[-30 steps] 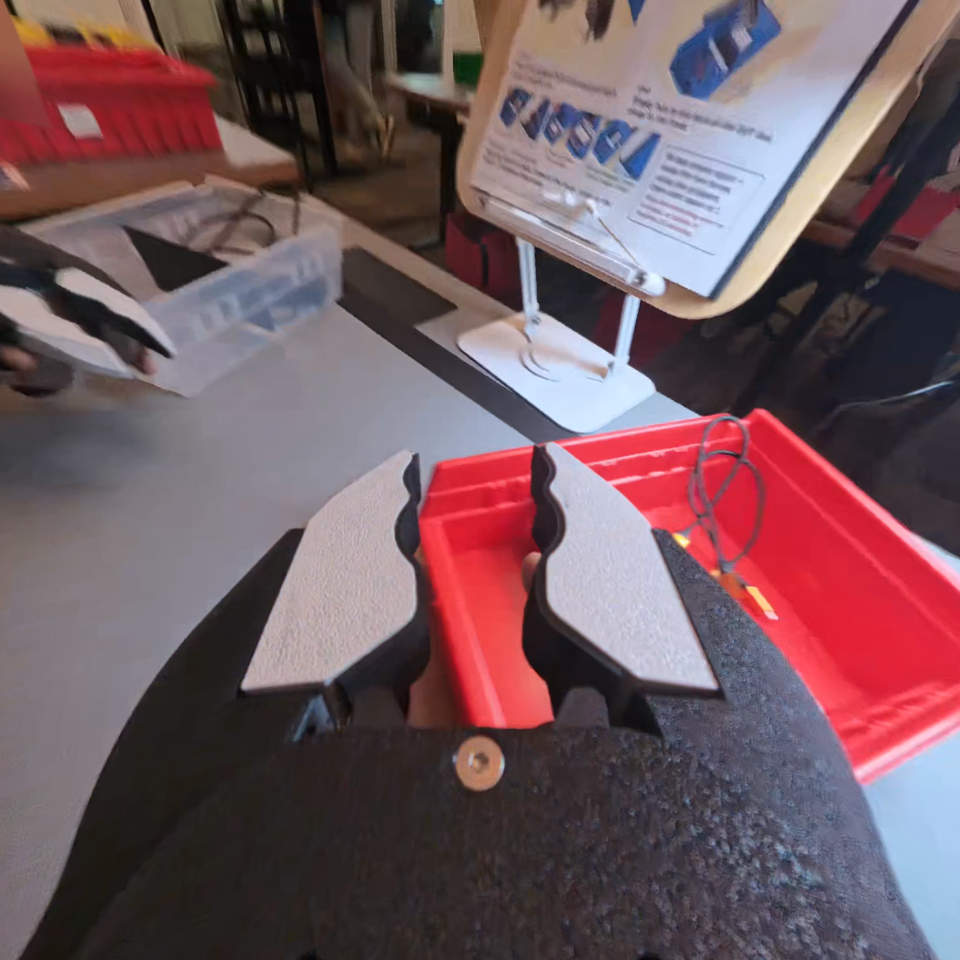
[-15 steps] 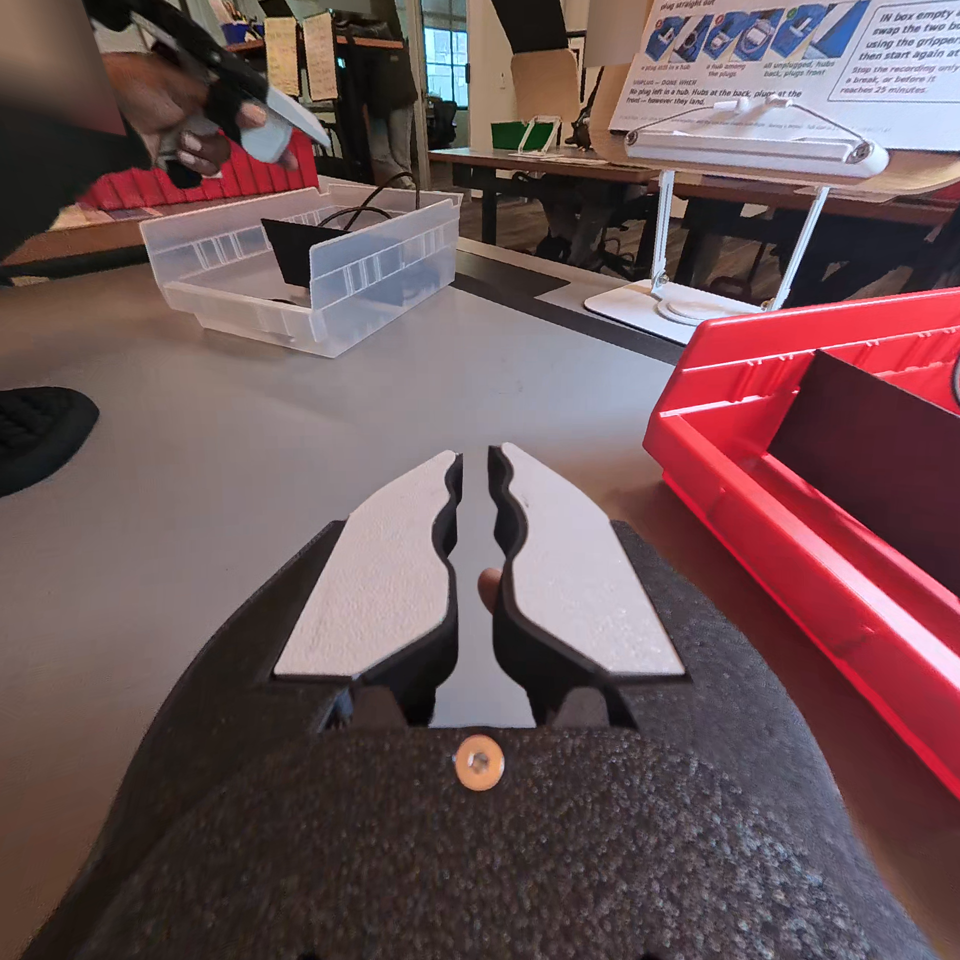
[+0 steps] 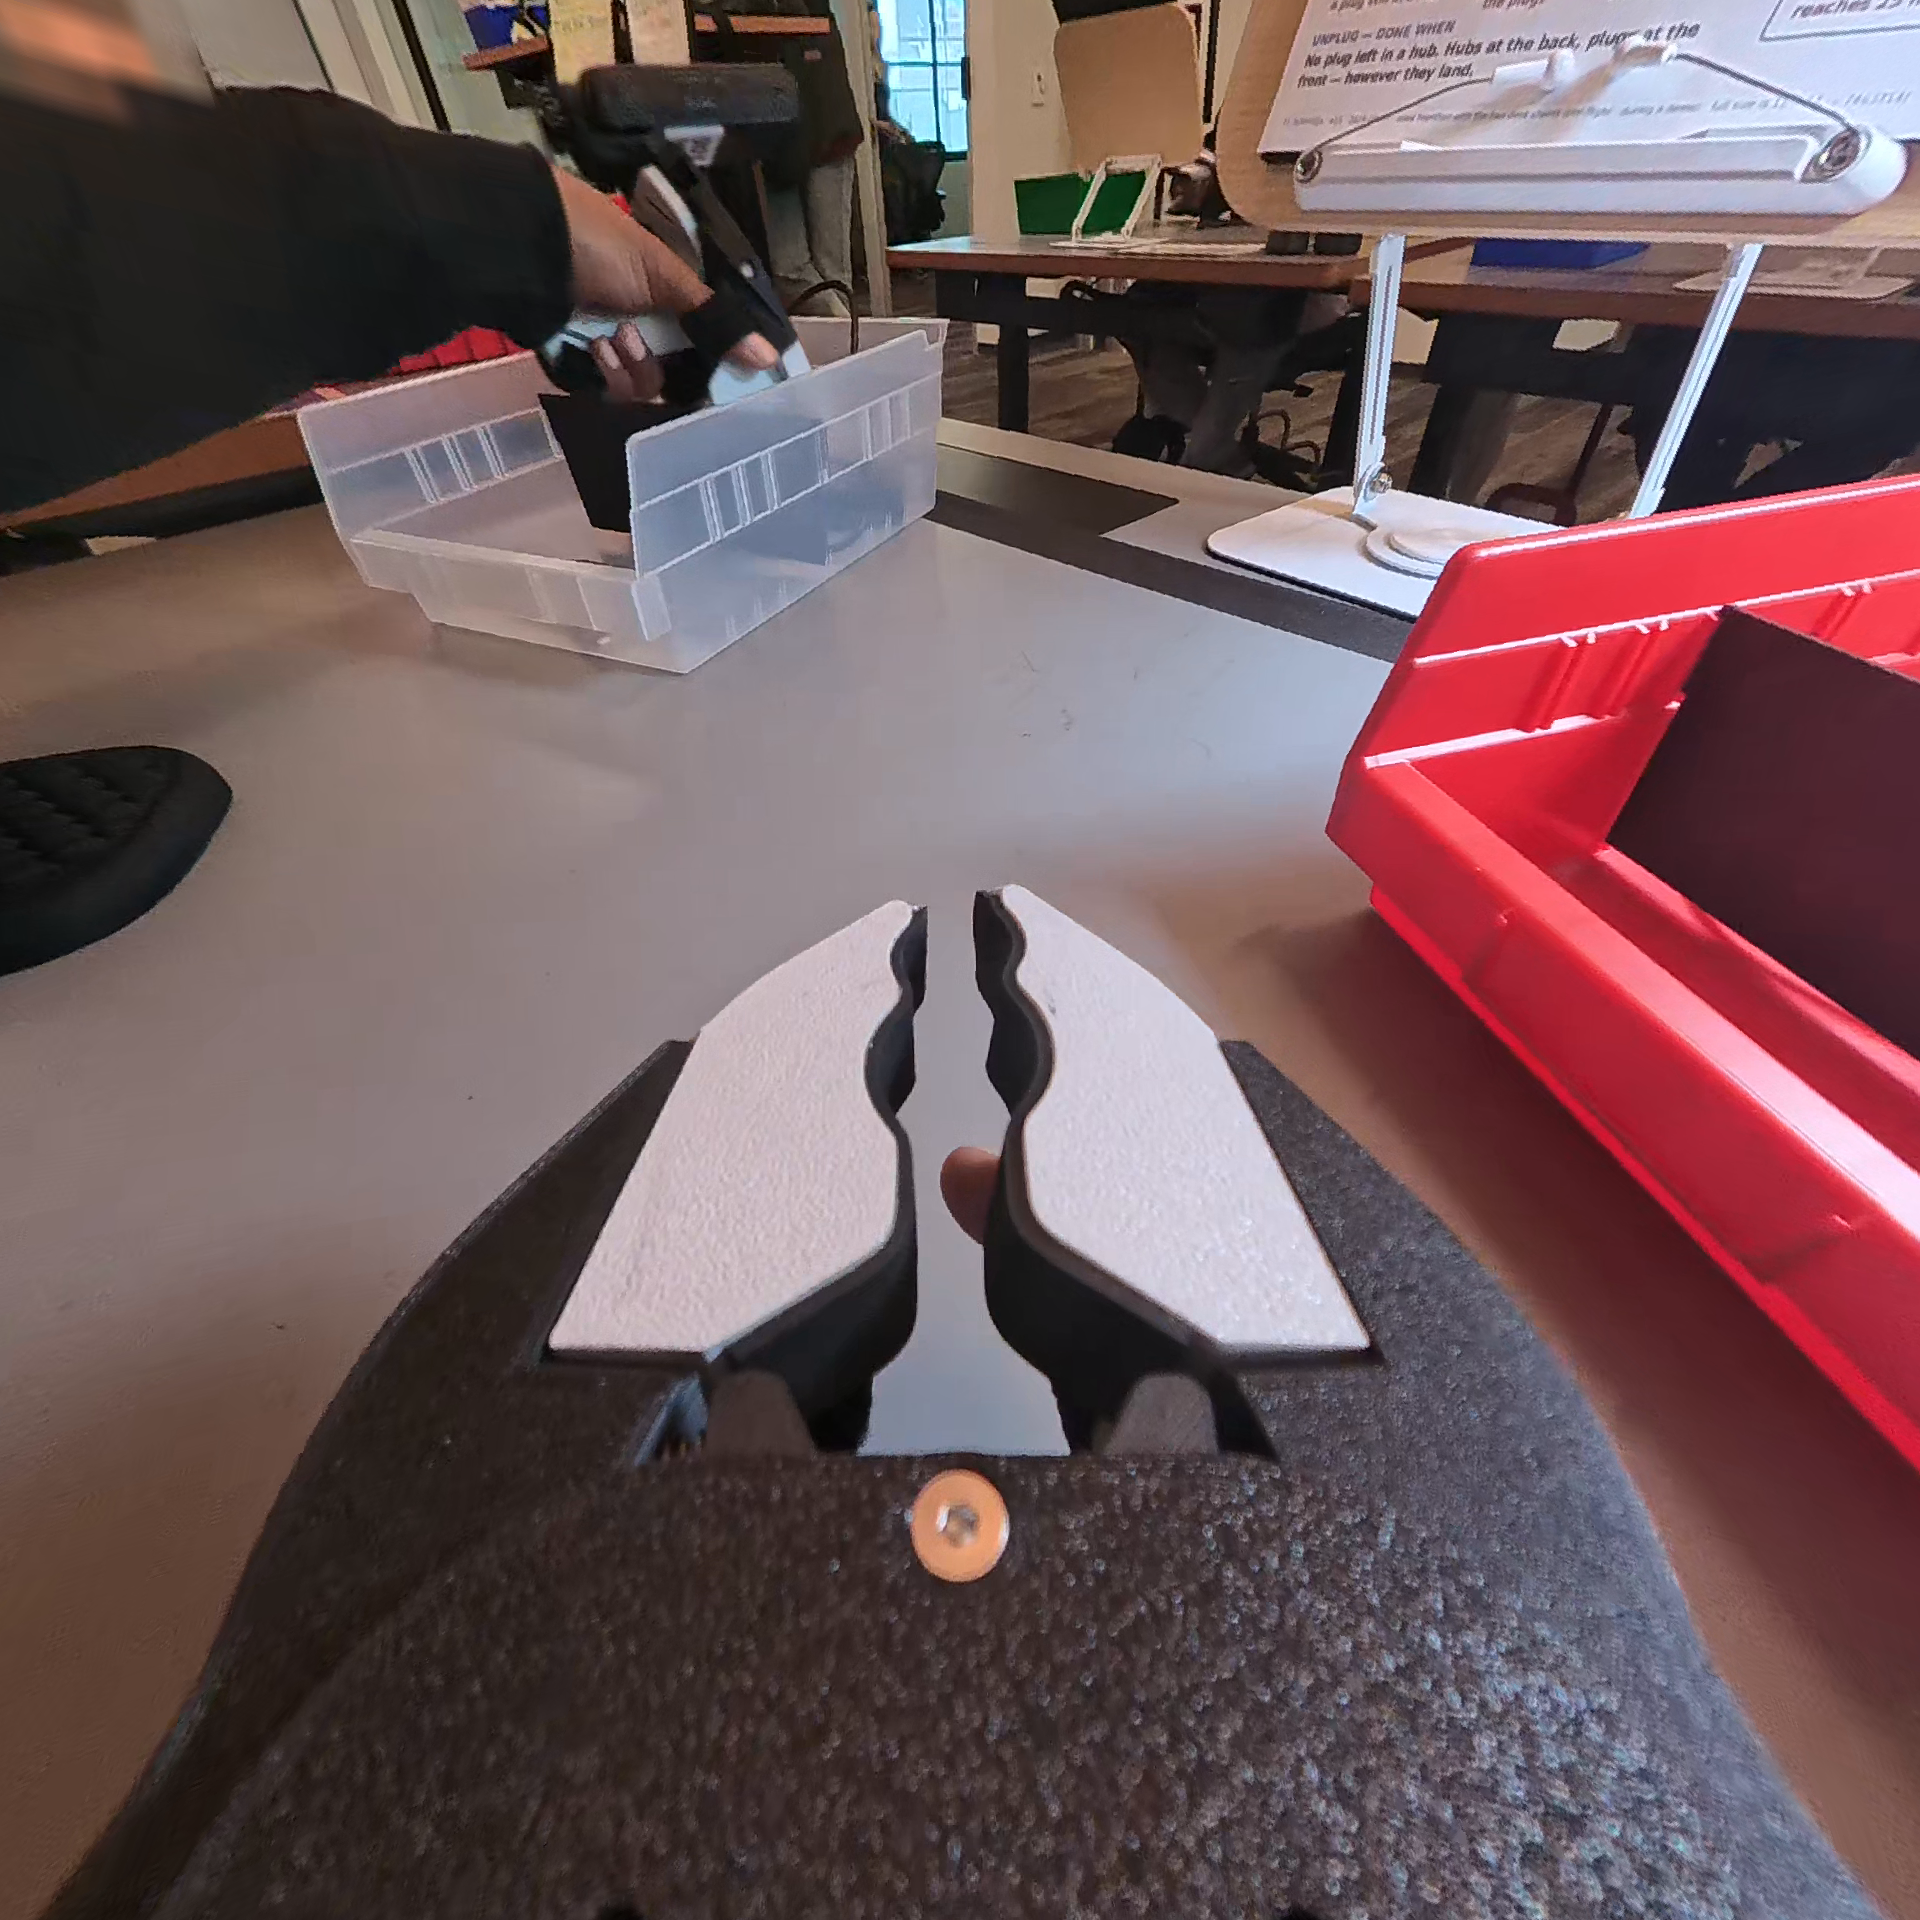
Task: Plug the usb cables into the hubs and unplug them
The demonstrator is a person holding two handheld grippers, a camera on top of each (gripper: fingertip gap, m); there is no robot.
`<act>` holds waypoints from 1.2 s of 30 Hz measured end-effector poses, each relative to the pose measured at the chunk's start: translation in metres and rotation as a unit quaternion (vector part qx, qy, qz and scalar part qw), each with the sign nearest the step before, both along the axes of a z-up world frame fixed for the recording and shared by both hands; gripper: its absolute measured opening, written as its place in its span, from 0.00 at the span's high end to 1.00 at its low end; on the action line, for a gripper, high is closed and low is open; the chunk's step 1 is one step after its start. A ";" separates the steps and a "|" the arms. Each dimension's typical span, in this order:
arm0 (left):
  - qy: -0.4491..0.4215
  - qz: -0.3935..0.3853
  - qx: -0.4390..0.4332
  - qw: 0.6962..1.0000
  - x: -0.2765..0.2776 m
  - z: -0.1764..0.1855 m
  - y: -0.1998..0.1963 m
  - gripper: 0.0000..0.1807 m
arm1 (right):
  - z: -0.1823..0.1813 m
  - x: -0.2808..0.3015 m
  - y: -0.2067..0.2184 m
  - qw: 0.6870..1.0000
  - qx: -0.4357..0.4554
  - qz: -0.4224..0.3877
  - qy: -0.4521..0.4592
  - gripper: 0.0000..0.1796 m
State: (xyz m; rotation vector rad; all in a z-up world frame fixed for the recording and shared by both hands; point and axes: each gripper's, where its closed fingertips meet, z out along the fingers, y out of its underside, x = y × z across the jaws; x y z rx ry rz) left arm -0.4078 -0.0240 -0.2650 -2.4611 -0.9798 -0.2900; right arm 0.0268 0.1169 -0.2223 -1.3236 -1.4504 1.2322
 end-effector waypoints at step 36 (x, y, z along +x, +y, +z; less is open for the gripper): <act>0.144 -0.057 0.060 0.986 0.005 0.117 0.031 0.97 | -0.005 0.000 -0.017 0.999 0.044 0.025 -0.017 0.98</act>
